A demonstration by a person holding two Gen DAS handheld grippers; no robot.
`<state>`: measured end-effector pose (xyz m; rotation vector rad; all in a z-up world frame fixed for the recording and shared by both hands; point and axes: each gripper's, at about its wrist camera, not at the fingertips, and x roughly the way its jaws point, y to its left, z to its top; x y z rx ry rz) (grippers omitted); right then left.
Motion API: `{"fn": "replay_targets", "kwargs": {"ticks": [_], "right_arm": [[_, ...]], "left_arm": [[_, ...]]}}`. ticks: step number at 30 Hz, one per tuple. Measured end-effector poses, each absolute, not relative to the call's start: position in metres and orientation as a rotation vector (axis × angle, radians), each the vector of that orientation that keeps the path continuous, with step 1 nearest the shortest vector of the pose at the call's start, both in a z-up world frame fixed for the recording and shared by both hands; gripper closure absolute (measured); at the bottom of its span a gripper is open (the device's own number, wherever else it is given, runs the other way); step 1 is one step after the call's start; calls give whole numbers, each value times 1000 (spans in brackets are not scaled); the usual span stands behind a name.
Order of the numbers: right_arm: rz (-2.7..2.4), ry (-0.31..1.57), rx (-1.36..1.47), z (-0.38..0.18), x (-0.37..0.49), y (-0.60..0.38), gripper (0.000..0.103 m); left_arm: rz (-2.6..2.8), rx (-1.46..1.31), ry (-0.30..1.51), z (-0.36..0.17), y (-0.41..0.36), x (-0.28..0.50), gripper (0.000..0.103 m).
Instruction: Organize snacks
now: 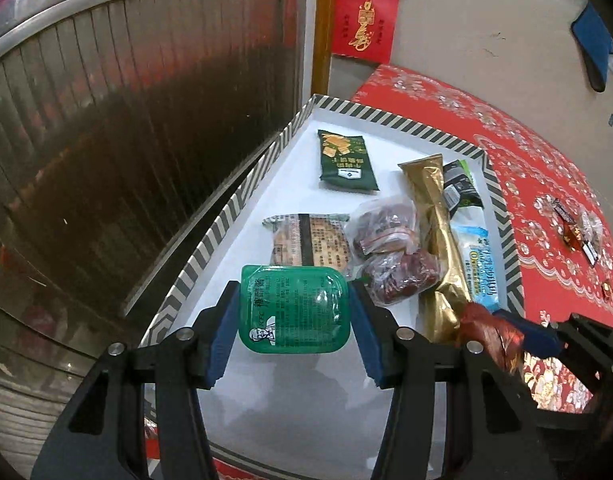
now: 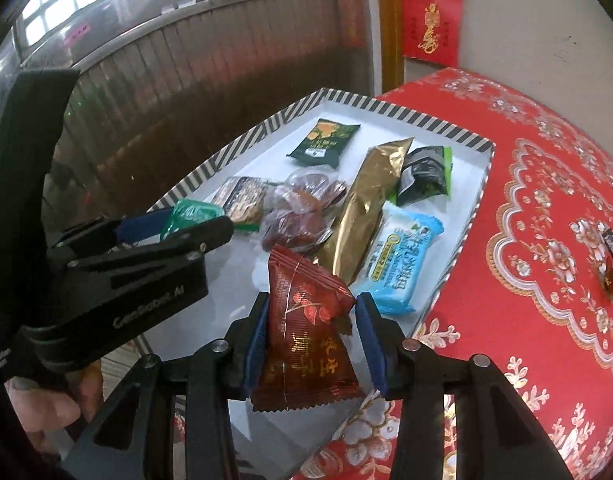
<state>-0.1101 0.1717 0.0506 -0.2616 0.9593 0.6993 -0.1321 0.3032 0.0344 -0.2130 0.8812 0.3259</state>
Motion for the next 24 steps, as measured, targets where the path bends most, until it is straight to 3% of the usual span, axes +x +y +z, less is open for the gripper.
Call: {"fn": "replay_targets", "kwargs": {"ticks": [10, 11, 12, 14, 16, 18, 21, 24], "right_arm": [[725, 979, -246, 46, -114, 171, 54], [729, 979, -241, 47, -114, 171, 54], [731, 976, -234, 48, -115, 170, 52], [732, 973, -220, 51, -116, 168, 49], [735, 959, -198, 56, -117, 164, 38], [727, 944, -182, 61, -117, 159, 35], [720, 926, -159, 68, -116, 152, 33], [686, 884, -150, 76, -115, 145, 24]], "left_arm": [[328, -252, 883, 31, 308, -131, 50], [327, -260, 886, 30, 309, -131, 44], [330, -266, 889, 29, 310, -131, 37], [336, -268, 879, 30, 311, -132, 36], [348, -267, 865, 33, 311, -133, 36], [352, -272, 852, 36, 311, -134, 30], [362, -259, 826, 42, 307, -135, 29], [356, -253, 817, 46, 302, -134, 29]]}}
